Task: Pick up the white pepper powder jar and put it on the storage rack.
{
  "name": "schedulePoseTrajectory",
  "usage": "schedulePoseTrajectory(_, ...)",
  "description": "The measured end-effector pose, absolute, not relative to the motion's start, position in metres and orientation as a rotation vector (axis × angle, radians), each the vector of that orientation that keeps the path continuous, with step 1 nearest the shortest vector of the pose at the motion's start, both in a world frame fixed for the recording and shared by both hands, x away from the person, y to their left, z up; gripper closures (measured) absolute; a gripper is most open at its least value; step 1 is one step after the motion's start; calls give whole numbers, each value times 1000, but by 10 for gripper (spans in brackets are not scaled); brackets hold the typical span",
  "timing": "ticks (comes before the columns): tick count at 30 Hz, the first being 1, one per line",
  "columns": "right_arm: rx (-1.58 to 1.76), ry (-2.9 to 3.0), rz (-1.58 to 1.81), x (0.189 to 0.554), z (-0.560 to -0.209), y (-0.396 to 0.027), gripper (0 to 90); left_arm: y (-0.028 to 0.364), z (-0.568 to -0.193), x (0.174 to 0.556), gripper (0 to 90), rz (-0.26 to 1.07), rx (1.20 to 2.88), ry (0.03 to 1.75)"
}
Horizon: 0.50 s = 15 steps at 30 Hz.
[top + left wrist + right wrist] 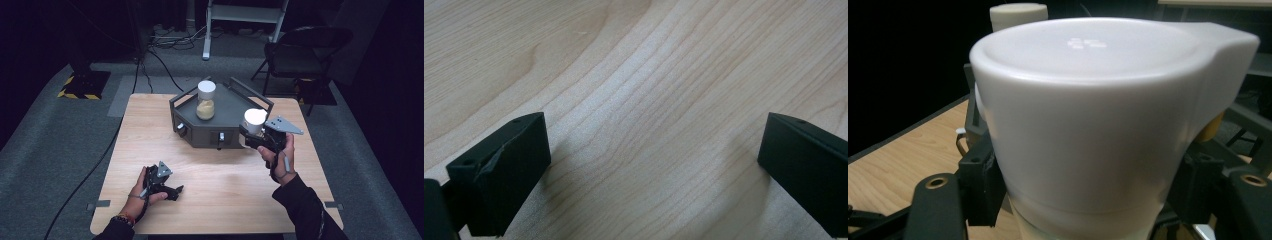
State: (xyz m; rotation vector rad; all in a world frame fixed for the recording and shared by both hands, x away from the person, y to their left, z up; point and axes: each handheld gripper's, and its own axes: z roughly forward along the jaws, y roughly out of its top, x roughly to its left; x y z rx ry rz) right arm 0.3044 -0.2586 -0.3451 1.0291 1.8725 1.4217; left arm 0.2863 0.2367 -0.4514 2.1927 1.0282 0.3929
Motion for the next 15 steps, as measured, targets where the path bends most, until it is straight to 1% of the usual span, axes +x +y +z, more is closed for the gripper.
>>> schedulePoseTrajectory(7,1012,1846,1409,315,-332,-251,297,237,-451,286,0,393,2193,1028)
schedulePoseTrajectory(15,1018,1802,1405,333,-330,-239,298,236,-452,286,0,393,2192,1027)
